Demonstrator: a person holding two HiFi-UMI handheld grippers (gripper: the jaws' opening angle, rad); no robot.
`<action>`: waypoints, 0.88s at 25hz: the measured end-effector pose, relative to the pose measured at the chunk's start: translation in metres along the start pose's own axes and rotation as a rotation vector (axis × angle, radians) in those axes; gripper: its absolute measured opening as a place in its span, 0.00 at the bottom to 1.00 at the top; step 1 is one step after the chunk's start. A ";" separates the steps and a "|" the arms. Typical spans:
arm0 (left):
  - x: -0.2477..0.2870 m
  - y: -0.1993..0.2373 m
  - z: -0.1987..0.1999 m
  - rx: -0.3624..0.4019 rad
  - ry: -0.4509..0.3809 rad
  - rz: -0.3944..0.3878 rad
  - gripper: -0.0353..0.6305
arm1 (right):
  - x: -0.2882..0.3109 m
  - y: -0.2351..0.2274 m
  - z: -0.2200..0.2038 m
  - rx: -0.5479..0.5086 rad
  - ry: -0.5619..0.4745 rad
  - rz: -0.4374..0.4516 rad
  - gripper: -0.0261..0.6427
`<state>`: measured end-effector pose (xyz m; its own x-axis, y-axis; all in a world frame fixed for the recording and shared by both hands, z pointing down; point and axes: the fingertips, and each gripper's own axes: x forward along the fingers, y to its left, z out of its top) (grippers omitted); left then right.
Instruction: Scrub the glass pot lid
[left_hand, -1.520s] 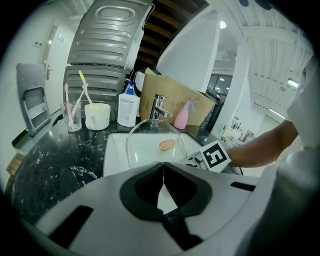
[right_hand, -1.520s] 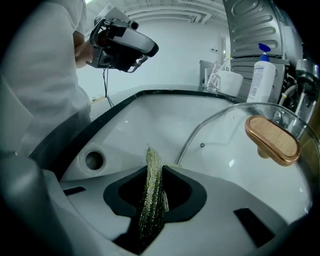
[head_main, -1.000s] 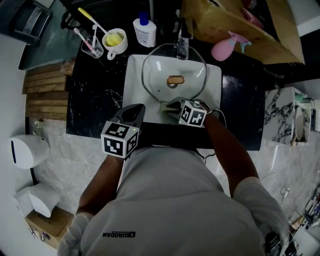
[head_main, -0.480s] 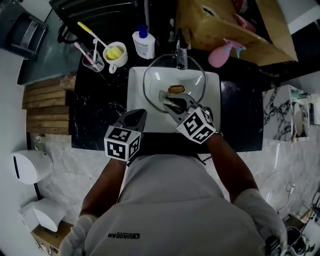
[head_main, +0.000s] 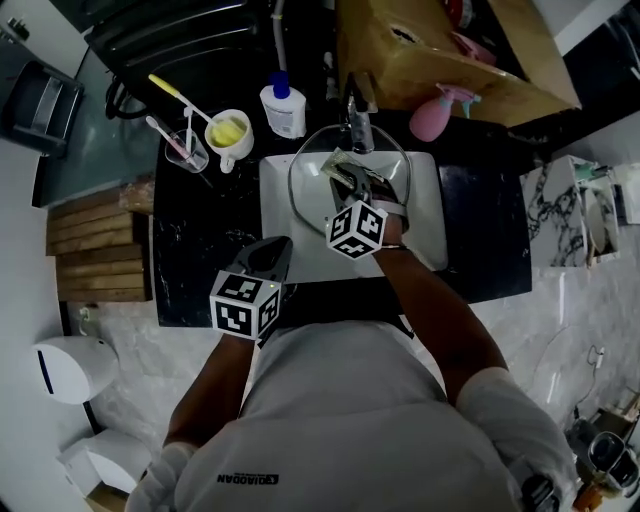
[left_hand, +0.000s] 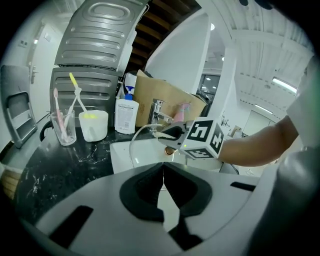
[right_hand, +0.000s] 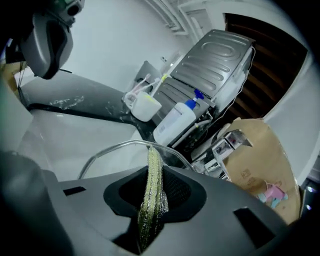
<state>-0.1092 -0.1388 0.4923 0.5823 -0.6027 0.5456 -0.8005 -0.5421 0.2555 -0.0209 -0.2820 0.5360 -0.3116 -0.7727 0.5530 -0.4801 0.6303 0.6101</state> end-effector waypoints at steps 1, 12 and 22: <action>-0.002 0.003 -0.002 0.000 0.005 0.001 0.08 | 0.006 -0.002 -0.002 0.004 0.017 -0.010 0.18; -0.029 0.036 -0.015 -0.013 0.022 0.031 0.08 | 0.046 -0.014 0.010 0.056 0.065 -0.052 0.19; -0.039 0.055 -0.022 -0.043 0.009 0.052 0.08 | 0.056 -0.014 0.018 0.057 0.046 -0.059 0.19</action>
<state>-0.1787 -0.1322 0.5025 0.5388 -0.6242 0.5658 -0.8351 -0.4843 0.2609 -0.0461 -0.3356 0.5487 -0.2436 -0.8033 0.5435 -0.5432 0.5773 0.6097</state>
